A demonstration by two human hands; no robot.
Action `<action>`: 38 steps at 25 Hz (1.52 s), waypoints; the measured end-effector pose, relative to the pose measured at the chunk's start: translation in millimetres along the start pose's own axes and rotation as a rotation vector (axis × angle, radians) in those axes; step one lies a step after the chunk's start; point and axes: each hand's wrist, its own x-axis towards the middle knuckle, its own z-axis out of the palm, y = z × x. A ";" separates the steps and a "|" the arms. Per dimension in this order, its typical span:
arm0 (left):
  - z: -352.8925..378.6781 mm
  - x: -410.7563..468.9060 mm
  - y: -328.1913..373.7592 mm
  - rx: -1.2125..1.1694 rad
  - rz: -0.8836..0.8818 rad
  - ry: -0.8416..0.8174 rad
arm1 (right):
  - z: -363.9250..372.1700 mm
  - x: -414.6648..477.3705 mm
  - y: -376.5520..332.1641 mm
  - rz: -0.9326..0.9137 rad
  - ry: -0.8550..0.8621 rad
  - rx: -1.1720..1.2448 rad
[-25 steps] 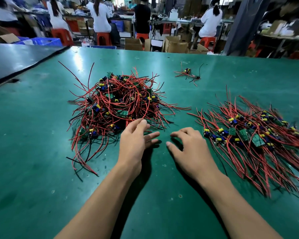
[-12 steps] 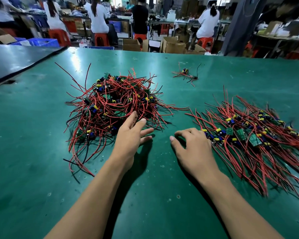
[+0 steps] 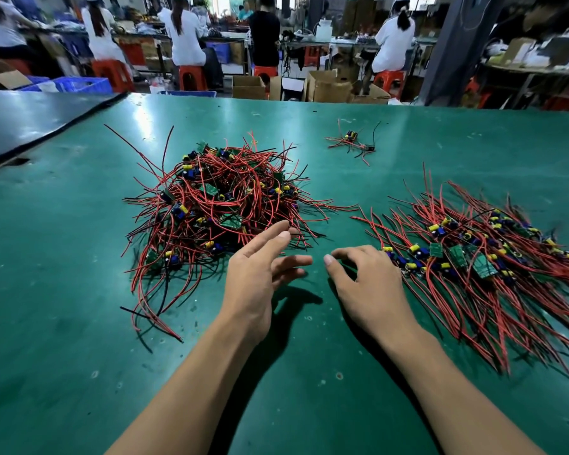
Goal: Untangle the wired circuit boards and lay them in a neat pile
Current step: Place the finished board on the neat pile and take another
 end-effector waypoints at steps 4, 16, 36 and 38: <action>3.2 -6.5 -1.6 0.083 0.014 -0.020 | -0.8 -1.2 -2.5 -0.008 0.007 0.081; 14.0 -23.5 -10.0 0.214 -0.240 -0.497 | -24.1 -11.4 -17.1 -0.231 -0.207 0.460; 3.8 -3.3 -15.9 0.306 0.061 -0.060 | -27.8 9.7 1.0 0.206 -0.033 0.882; 2.4 -1.5 -15.6 0.239 0.063 -0.055 | -24.9 8.5 4.1 0.187 -0.065 0.673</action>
